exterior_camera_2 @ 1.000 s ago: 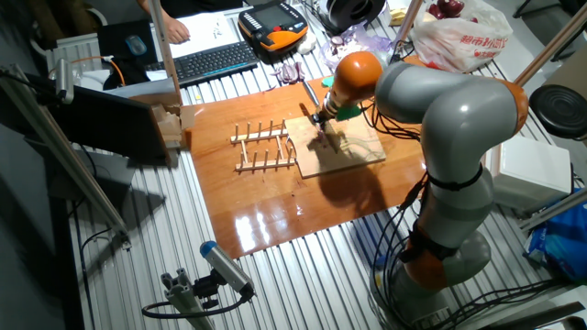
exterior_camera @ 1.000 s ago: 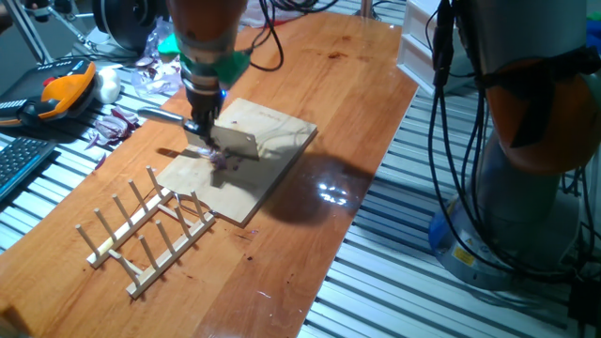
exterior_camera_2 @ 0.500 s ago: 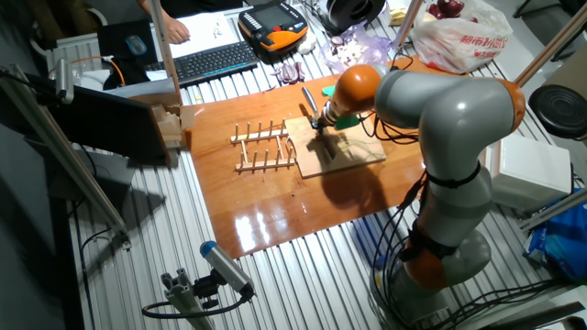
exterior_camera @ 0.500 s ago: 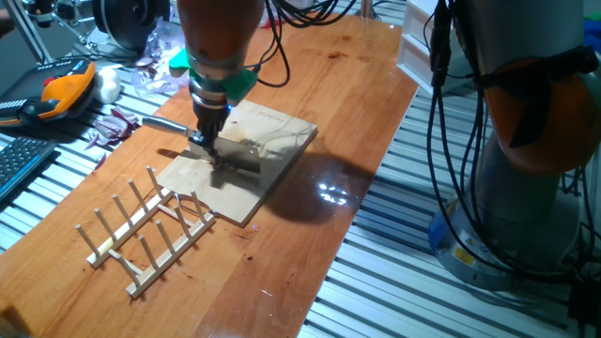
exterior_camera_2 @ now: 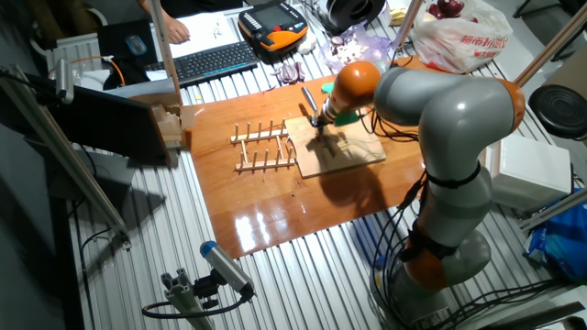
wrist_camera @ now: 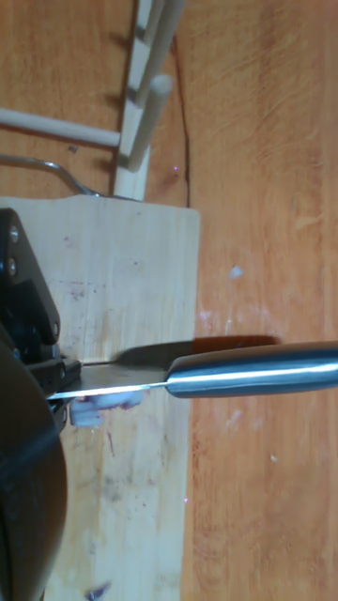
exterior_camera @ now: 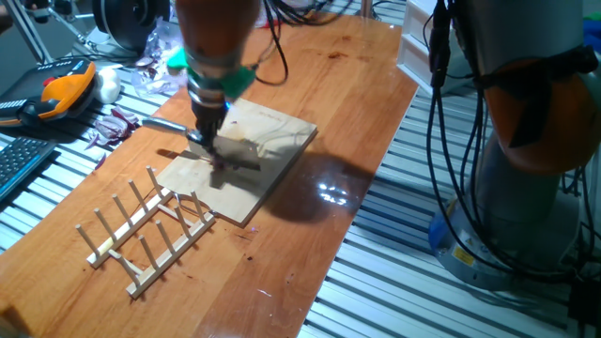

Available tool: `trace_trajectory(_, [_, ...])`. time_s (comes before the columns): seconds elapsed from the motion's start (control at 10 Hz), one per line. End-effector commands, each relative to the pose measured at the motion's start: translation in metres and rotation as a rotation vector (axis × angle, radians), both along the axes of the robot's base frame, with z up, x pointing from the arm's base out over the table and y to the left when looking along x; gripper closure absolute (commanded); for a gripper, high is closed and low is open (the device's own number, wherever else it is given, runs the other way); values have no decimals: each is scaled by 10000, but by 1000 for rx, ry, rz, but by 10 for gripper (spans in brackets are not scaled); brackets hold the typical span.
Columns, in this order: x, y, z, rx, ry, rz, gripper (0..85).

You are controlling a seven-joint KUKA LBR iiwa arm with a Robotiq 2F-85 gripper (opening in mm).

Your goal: Chop the onions

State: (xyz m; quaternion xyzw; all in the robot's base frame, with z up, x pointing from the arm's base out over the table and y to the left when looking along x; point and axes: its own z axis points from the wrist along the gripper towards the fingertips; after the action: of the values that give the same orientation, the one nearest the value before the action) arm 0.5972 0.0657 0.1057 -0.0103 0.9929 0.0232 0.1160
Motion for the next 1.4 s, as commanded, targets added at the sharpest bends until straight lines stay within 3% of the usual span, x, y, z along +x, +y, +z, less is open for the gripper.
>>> trace_trajectory(0.0, [10, 3, 166, -1, 3, -4, 850])
trace_trajectory(0.5, [34, -13, 143, -4, -1, -9, 850])
trace_trajectory(0.7, [89, -73, 197, 19, 0, -7, 850])
trace_trajectory(0.9, [131, -130, 262, 28, -13, -60, 850])
trace_trajectory(1.0, [154, -134, 290, 20, -19, -77, 850])
trace_trajectory(1.2, [201, -121, 365, 44, -1, -76, 850])
trace_trajectory(1.3, [181, -118, 399, 67, -17, -79, 850])
